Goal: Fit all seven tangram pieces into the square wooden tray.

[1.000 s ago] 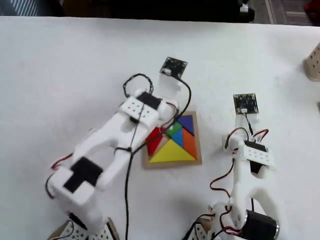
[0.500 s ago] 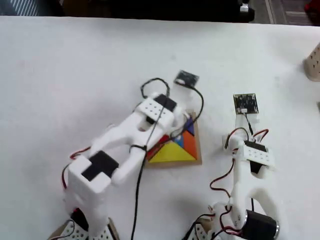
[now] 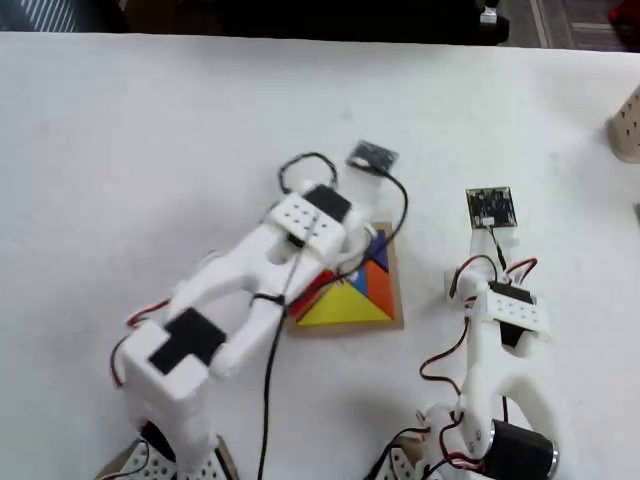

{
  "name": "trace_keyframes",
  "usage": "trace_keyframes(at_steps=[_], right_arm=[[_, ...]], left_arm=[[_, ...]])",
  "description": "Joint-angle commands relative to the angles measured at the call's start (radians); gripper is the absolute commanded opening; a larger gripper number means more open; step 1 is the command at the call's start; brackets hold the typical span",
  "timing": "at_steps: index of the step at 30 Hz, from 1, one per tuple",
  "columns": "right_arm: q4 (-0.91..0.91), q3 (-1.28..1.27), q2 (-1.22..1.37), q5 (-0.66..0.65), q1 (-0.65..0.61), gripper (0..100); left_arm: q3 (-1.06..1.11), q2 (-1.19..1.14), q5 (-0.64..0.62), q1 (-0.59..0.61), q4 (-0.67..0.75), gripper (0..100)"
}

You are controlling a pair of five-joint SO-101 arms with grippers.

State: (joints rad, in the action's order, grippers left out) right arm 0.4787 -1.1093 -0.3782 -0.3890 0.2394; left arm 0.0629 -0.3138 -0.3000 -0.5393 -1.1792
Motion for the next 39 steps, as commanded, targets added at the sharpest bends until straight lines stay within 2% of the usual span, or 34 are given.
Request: trace_keyframes(at_steps=[1,6,9,15,33,39], right_arm=[[-0.013,0.044,-0.002,-0.012,-0.010,1.7],[-0.012,0.043,-0.002,-0.012,-0.010,1.7],[-0.012,0.041,-0.002,-0.014,-0.005,1.7],[-0.010,0.041,-0.002,-0.014,-0.002,1.7],[-0.010,0.041,-0.002,-0.015,-0.001,1.7],[-0.010,0.041,-0.002,-0.046,-0.001,1.7]], left_arm=[[0.104,0.183,-0.032,0.136,-0.008,2],[0.330,0.194,-0.012,0.240,0.195,2],[0.347,0.193,0.049,0.234,0.236,2],[0.385,0.157,0.034,0.156,0.299,2],[0.358,0.122,0.040,0.107,0.272,2],[0.367,0.191,0.040,0.096,0.273,2]])
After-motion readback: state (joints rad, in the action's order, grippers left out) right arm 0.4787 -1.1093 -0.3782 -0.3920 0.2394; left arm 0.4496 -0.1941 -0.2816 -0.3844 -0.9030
